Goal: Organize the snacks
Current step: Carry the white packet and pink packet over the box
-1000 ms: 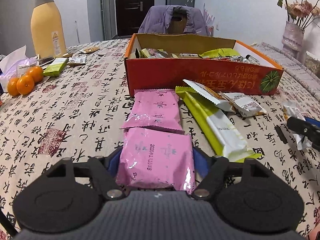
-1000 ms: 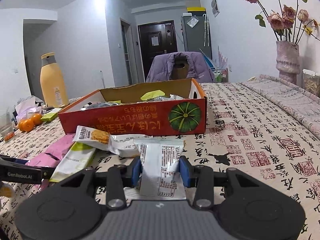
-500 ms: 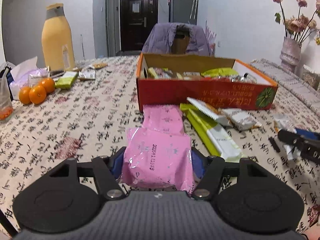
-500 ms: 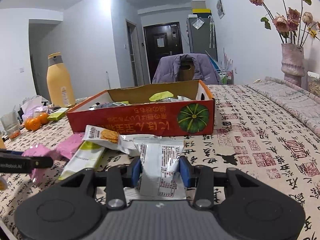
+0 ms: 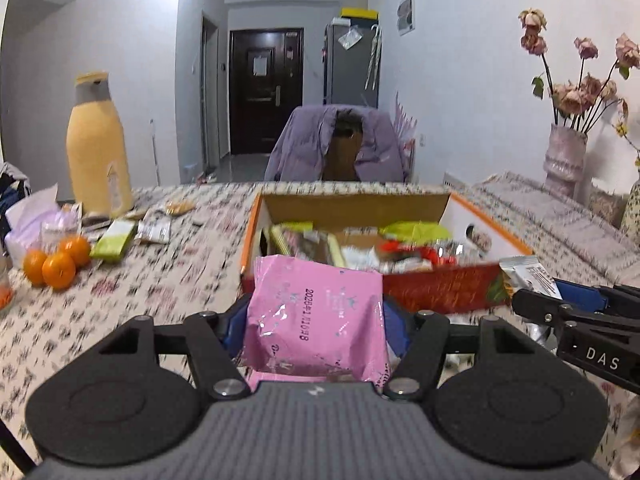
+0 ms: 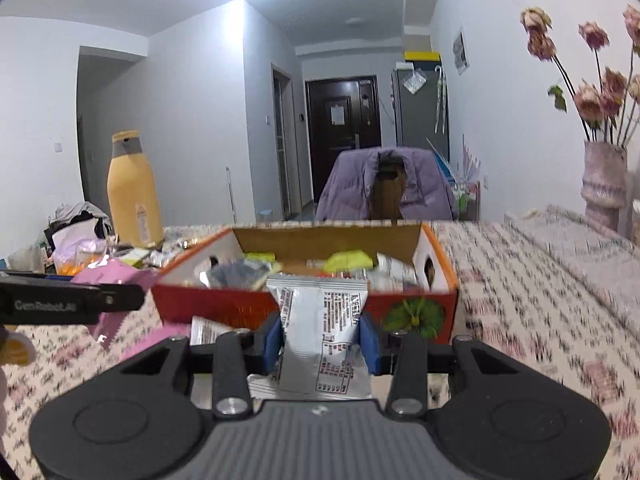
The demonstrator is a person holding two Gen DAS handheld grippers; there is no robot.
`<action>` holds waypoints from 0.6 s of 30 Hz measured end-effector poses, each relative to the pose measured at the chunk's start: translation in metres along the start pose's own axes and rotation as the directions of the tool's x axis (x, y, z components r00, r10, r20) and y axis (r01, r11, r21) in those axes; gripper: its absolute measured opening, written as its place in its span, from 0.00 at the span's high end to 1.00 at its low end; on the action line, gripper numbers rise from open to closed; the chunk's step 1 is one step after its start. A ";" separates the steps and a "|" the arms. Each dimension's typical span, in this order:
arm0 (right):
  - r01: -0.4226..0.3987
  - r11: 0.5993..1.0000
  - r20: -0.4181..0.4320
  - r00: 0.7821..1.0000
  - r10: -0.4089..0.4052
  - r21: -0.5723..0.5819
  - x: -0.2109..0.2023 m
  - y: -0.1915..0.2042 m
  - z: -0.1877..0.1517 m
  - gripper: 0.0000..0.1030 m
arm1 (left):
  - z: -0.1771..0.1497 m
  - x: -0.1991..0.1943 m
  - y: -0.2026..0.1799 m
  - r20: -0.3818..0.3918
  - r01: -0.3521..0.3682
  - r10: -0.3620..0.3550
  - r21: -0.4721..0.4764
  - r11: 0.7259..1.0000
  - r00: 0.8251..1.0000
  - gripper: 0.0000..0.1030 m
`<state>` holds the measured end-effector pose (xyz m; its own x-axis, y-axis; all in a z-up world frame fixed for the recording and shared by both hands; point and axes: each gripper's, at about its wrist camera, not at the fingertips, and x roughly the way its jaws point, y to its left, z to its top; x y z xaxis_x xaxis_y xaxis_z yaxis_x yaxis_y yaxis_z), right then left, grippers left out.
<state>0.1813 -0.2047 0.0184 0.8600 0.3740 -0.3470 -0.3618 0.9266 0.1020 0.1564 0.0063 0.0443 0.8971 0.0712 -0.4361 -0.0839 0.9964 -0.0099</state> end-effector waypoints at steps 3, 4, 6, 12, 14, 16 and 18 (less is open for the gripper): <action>0.007 1.000 0.026 1.000 -0.006 -0.009 0.009 0.000 0.017 0.61 | 0.013 0.009 -0.002 0.017 0.002 -0.001 -0.005 1.000 1.000 0.36; 0.010 1.000 0.032 0.999 -0.010 -0.009 0.014 -0.001 0.023 0.61 | 0.019 0.013 -0.002 0.021 0.002 -0.002 -0.010 1.000 1.000 0.36; 0.014 1.000 0.039 0.999 -0.013 -0.006 0.024 -0.004 0.034 0.61 | 0.028 0.021 -0.002 0.031 0.001 -0.001 -0.019 1.000 1.000 0.36; 0.027 1.000 0.031 0.999 -0.026 -0.013 0.058 -0.009 0.059 0.61 | 0.052 0.052 0.001 0.047 -0.002 0.004 -0.052 0.999 0.999 0.36; 0.037 0.999 0.027 0.999 -0.037 -0.017 0.070 -0.011 0.065 0.61 | 0.059 0.063 0.000 0.050 -0.005 0.008 -0.060 0.998 0.999 0.36; 0.049 0.999 0.029 0.998 -0.049 -0.018 0.080 -0.013 0.069 0.61 | 0.066 0.073 0.000 0.056 -0.004 0.008 -0.068 0.998 0.998 0.36; 0.062 0.998 0.027 0.998 -0.062 -0.014 0.090 -0.016 0.071 0.61 | 0.070 0.082 0.001 0.061 -0.005 0.009 -0.079 0.997 0.998 0.36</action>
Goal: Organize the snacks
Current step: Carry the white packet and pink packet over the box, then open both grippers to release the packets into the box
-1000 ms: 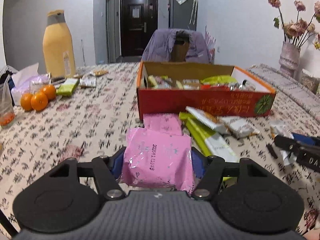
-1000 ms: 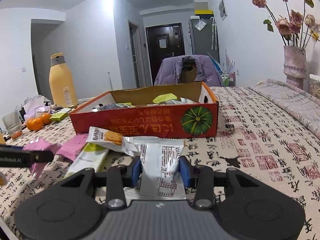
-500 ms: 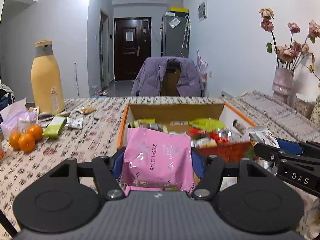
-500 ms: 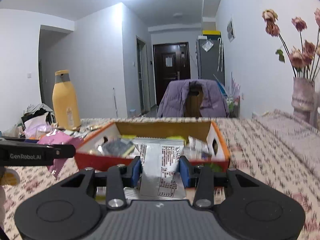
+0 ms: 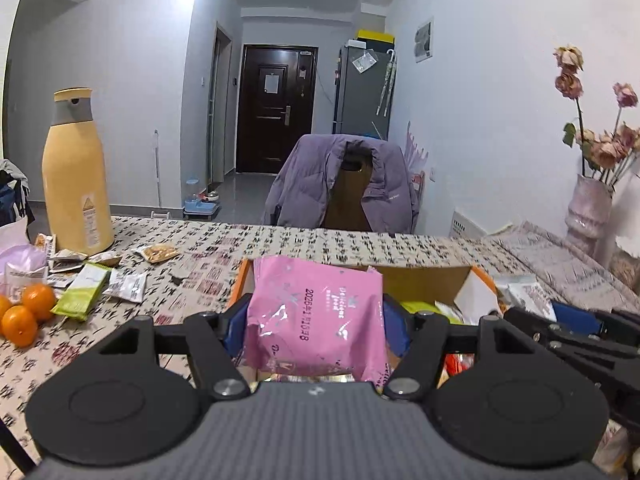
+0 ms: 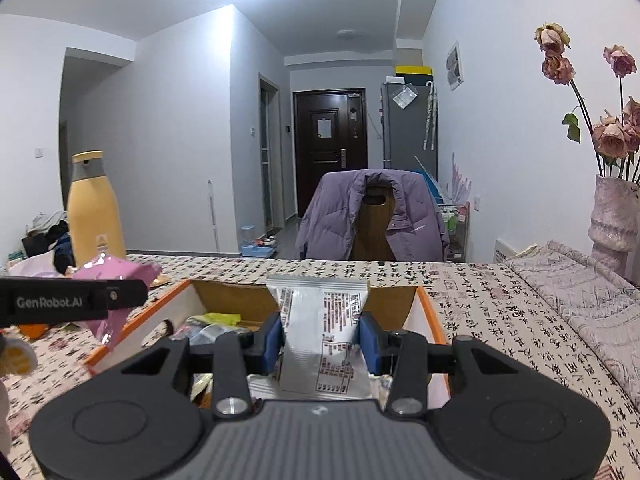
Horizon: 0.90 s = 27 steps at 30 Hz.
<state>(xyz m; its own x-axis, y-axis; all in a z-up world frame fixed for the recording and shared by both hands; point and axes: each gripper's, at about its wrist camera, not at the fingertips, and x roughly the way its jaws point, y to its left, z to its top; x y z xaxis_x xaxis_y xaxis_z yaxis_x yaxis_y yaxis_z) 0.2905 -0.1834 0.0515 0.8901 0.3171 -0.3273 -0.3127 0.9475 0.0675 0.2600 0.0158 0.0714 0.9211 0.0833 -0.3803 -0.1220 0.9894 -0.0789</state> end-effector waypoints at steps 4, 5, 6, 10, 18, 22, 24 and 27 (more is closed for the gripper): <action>0.027 1.000 -0.004 1.000 -0.027 0.009 0.023 -0.004 -0.005 0.61 | 0.004 0.025 -0.004 0.010 -0.015 0.015 -0.004 1.000 1.000 0.36; 0.032 0.999 -0.004 0.999 -0.031 0.011 0.028 -0.005 -0.008 0.61 | 0.004 0.030 -0.005 0.010 -0.020 0.020 -0.003 1.000 1.000 0.36; 0.033 0.999 -0.004 0.999 -0.033 0.015 0.033 -0.006 -0.011 0.61 | 0.002 0.037 -0.005 0.011 -0.026 0.026 -0.002 1.000 1.000 0.36; 0.031 0.999 -0.029 0.999 -0.031 0.027 0.046 -0.009 -0.025 0.61 | -0.012 0.057 -0.003 -0.014 -0.030 0.030 -0.001 1.000 0.999 0.36; 0.057 0.998 -0.060 0.997 -0.055 0.019 0.048 -0.009 -0.035 0.30 | -0.026 0.058 0.005 0.013 -0.018 0.018 0.000 1.000 1.000 0.14; 0.065 0.997 -0.026 0.998 -0.065 0.031 0.042 -0.010 -0.036 0.00 | -0.025 0.049 0.008 0.065 -0.046 0.048 -0.029 0.999 0.997 0.00; 0.062 0.998 -0.023 0.998 -0.061 0.034 0.040 -0.010 -0.036 0.00 | -0.025 0.049 0.010 0.061 -0.043 0.045 -0.042 0.998 0.997 0.00; 0.063 0.997 -0.024 0.998 -0.062 0.036 0.042 -0.010 -0.036 0.00 | -0.025 0.050 0.012 0.054 -0.046 0.048 -0.048 0.998 0.997 0.00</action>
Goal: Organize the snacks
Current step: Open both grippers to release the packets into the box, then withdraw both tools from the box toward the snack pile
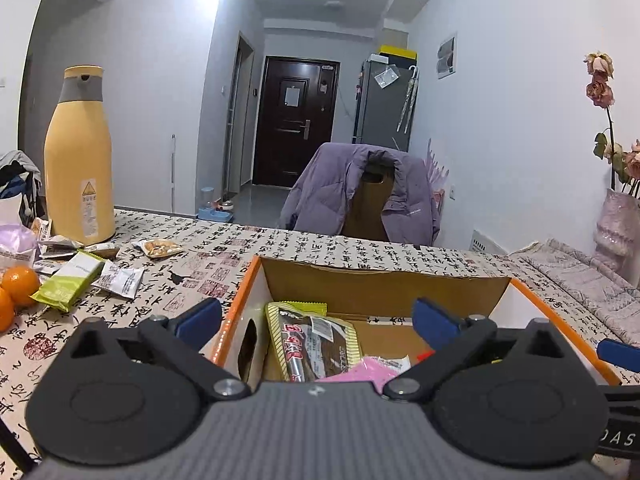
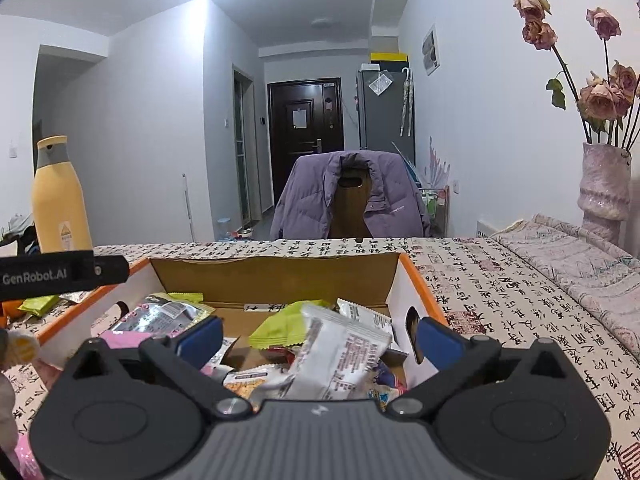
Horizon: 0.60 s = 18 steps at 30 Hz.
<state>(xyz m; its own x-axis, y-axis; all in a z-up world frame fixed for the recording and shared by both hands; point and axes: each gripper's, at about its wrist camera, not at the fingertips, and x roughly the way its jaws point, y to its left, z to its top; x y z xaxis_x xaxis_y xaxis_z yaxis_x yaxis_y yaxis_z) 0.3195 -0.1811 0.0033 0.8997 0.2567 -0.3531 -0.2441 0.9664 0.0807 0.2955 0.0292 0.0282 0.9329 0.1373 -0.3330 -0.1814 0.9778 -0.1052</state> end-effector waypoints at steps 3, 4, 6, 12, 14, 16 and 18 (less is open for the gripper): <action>-0.001 1.000 -0.002 1.000 0.001 0.011 -0.001 -0.002 0.000 0.00 | 0.000 0.001 -0.001 0.001 -0.002 0.002 0.005 1.000 1.000 0.00; -0.003 1.000 -0.004 1.000 0.003 0.015 0.000 -0.003 0.000 0.00 | 0.000 0.001 -0.001 0.003 -0.004 0.004 0.006 1.000 1.000 0.00; -0.007 1.000 -0.006 1.000 0.007 0.017 0.001 -0.004 0.001 0.00 | 0.002 0.000 -0.004 -0.001 -0.006 0.006 0.007 1.000 1.000 0.00; 0.010 1.000 0.027 1.000 -0.010 -0.008 -0.002 -0.003 0.006 0.00 | 0.017 -0.019 -0.008 0.016 0.017 -0.017 -0.015 1.000 1.000 0.00; 0.031 0.999 0.031 0.999 -0.030 -0.027 -0.005 0.000 0.010 0.00 | 0.021 -0.028 -0.010 0.027 0.017 -0.017 -0.017 1.000 0.999 0.00; 0.018 0.999 0.042 0.999 -0.017 -0.027 -0.012 0.002 0.016 0.00 | 0.024 -0.036 -0.011 0.034 0.017 -0.016 -0.020 1.000 0.999 0.00; 0.015 0.999 0.055 0.998 -0.013 -0.034 -0.021 0.005 0.020 0.00 | 0.025 -0.045 -0.011 0.040 0.019 -0.018 -0.016 1.000 0.999 0.00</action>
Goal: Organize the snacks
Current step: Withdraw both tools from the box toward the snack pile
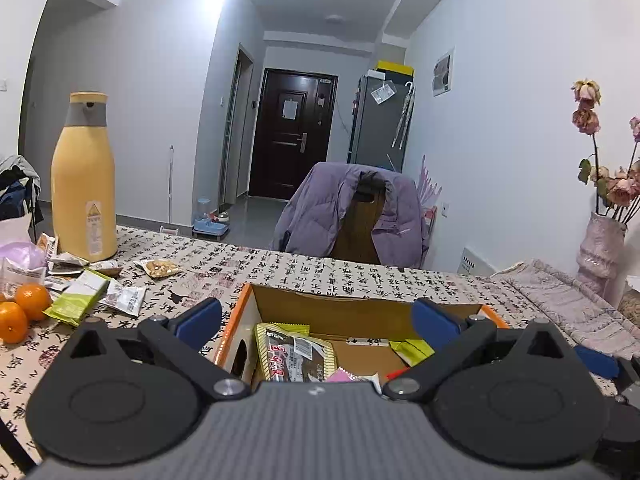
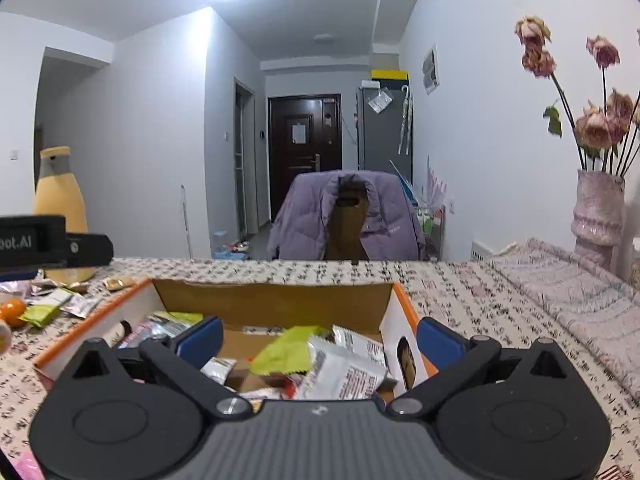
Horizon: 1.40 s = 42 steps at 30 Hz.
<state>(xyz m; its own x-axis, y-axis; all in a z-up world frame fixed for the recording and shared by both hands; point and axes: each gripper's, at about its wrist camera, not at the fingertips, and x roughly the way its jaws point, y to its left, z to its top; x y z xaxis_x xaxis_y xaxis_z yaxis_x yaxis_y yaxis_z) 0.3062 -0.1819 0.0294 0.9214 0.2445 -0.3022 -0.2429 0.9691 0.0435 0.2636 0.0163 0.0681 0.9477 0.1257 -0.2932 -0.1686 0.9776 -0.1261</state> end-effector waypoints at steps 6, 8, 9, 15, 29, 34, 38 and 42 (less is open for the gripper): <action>0.003 1.000 -0.015 1.000 -0.004 -0.004 -0.028 0.004 0.000 0.00 | -0.003 -0.027 0.003 0.006 -0.004 0.004 0.015 1.000 1.000 0.00; -0.006 1.000 -0.030 1.000 0.006 -0.007 -0.035 0.006 -0.005 0.00 | -0.008 -0.037 0.006 0.003 -0.004 0.004 0.020 1.000 1.000 0.00; -0.013 1.000 -0.038 0.999 0.013 -0.006 -0.040 0.007 -0.008 0.00 | -0.011 -0.041 0.008 -0.001 -0.004 0.004 0.022 1.000 1.000 0.00; -0.030 1.000 -0.056 0.998 0.030 -0.006 -0.064 0.013 -0.023 0.00 | -0.036 -0.062 0.018 -0.039 -0.018 0.020 0.047 0.999 0.999 0.00; -0.089 0.996 -0.150 0.985 0.090 0.010 -0.096 0.025 -0.072 0.00 | -0.098 -0.092 0.057 -0.150 -0.031 0.045 0.099 0.995 0.988 0.00; -0.105 0.994 -0.192 0.975 0.110 0.039 -0.098 0.026 -0.085 0.00 | -0.106 -0.091 0.070 -0.168 -0.040 0.058 0.106 0.993 0.984 0.00; -0.093 0.994 -0.215 0.971 0.102 0.050 -0.096 0.029 -0.084 0.00 | -0.105 -0.085 0.077 -0.186 -0.018 0.033 0.081 0.997 0.982 0.00; -0.092 0.995 -0.225 0.969 0.099 0.044 -0.095 0.034 -0.082 0.00 | -0.103 -0.080 0.077 -0.185 -0.006 0.027 0.114 0.993 0.982 0.00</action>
<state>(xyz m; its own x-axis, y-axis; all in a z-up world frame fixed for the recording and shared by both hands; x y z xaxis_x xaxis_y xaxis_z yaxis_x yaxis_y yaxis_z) 0.1855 -0.1752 -0.0180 0.8008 0.3257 -0.5026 -0.3129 0.9431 0.1126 0.1473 0.0638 -0.0156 0.8763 0.1189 -0.4668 -0.1427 0.9896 -0.0157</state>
